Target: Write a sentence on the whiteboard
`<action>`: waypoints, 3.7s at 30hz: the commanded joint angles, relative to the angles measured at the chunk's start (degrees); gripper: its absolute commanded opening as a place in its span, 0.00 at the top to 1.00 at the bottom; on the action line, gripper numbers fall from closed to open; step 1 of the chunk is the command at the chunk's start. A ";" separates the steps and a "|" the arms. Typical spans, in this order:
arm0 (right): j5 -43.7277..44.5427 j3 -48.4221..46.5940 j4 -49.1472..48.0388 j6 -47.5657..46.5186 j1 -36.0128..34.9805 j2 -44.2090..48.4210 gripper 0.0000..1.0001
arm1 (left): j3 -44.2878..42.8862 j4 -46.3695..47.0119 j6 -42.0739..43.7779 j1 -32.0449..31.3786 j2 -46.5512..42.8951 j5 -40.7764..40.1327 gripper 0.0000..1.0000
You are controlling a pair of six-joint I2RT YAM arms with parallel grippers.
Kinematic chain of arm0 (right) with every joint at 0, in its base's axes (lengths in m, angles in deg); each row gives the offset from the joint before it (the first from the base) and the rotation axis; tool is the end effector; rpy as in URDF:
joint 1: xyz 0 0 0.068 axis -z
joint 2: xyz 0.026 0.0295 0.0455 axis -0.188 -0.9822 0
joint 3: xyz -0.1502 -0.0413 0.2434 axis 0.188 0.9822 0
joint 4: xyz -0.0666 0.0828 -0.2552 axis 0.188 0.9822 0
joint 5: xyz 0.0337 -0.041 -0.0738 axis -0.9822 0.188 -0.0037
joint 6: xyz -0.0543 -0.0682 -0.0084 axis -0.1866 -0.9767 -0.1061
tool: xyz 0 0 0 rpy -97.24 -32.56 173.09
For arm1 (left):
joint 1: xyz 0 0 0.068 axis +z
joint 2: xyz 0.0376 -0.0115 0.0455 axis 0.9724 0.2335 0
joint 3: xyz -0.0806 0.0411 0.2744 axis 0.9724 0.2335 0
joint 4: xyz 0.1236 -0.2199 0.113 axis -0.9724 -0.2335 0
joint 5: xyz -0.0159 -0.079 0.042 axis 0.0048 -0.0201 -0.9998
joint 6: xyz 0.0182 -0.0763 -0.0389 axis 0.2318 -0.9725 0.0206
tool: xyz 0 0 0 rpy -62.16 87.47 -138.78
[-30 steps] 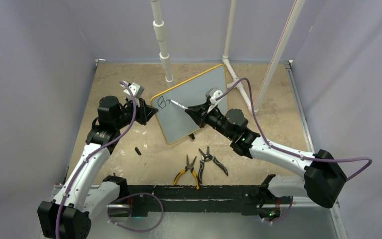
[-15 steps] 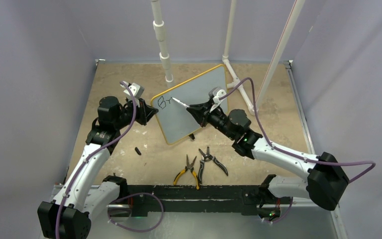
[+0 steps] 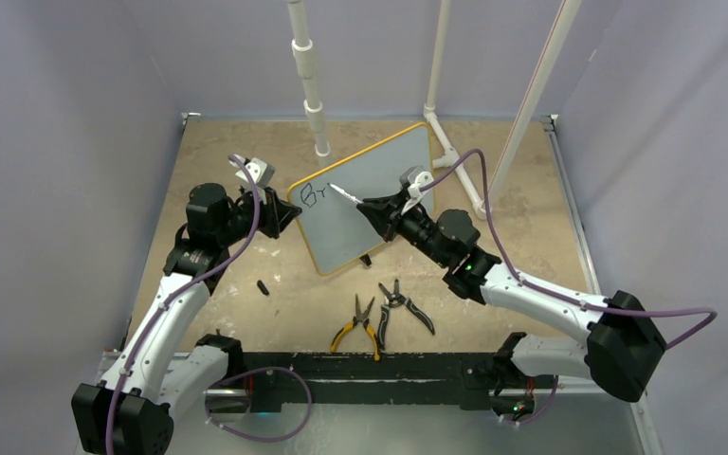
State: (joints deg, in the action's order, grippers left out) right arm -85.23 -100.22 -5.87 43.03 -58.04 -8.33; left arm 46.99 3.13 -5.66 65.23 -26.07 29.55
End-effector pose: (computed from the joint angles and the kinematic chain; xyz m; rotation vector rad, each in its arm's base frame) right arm 0.2194 0.2395 0.3231 -0.4921 1.4020 0.8335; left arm 0.2368 -0.0863 0.3126 0.4183 1.8346 -0.7108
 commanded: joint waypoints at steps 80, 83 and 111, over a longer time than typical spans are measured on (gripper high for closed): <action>1.15 -3.78 -1.11 -2.72 0.09 -0.64 1.00 | 1.19 0.32 1.39 0.19 0.38 -0.21 1.00; 1.15 -3.99 -1.37 -2.83 0.09 -1.04 1.00 | 1.15 0.32 1.40 0.19 0.33 -0.18 1.00; 0.10 -1.28 -2.20 -2.12 0.09 1.88 1.00 | 0.95 -0.42 1.38 0.19 -0.83 -0.63 0.99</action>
State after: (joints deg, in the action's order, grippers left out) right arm -84.70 -101.64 -5.59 41.32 -58.04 -9.93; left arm 47.19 3.46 -5.66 65.27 -26.29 29.79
